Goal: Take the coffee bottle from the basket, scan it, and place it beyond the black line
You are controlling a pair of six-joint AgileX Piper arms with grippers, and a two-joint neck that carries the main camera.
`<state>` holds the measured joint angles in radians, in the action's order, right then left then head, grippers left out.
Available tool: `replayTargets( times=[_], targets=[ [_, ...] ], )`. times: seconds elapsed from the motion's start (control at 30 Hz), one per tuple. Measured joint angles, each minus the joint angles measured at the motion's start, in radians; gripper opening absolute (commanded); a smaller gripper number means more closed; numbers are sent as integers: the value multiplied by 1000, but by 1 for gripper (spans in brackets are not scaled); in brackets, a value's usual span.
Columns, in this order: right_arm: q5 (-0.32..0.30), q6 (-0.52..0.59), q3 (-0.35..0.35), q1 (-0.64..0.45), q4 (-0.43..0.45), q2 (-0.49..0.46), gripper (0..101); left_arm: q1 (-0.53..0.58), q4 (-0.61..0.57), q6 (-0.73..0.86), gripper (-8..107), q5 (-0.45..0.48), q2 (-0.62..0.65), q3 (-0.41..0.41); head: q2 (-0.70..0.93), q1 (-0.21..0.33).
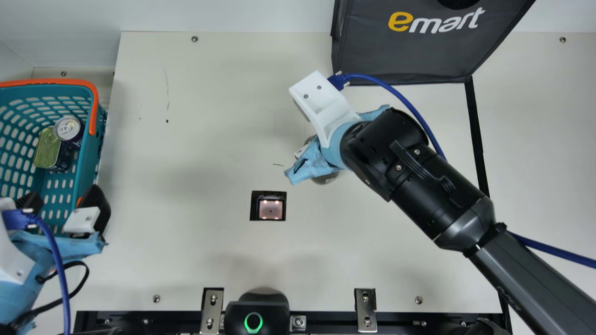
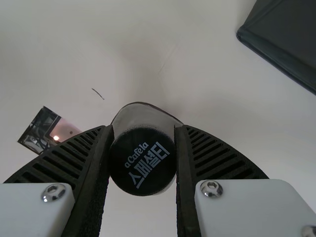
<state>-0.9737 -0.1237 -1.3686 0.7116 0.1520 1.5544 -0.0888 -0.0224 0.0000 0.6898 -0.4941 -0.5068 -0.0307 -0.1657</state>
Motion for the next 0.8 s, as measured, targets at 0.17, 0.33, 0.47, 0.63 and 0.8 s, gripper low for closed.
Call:
replayTargets(
  times=[0.17, 0.33, 0.47, 0.63, 0.8],
  targets=[
    [-1, 6, -15, -3, 2, 0, 0, 0, 0, 0, 90, 0, 0, 0, 0, 2],
    [-2, 10, -27, -5, 2, 2, 0, 0, 0, 0, 90, 0, 0, 0, -95, 2],
    [-4, 10, -37, -7, 2, 3, 0, 0, 0, 0, 90, 0, 0, 0, -186, 2],
    [-10, 10, -45, -10, 2, 3, 0, 0, 0, 0, 90, 0, 0, 0, -298, 0],
    [-10, 10, -48, -18, 1, 2, 0, 0, 0, 0, 90, 0, 0, 0, -344, 2]
  ],
)
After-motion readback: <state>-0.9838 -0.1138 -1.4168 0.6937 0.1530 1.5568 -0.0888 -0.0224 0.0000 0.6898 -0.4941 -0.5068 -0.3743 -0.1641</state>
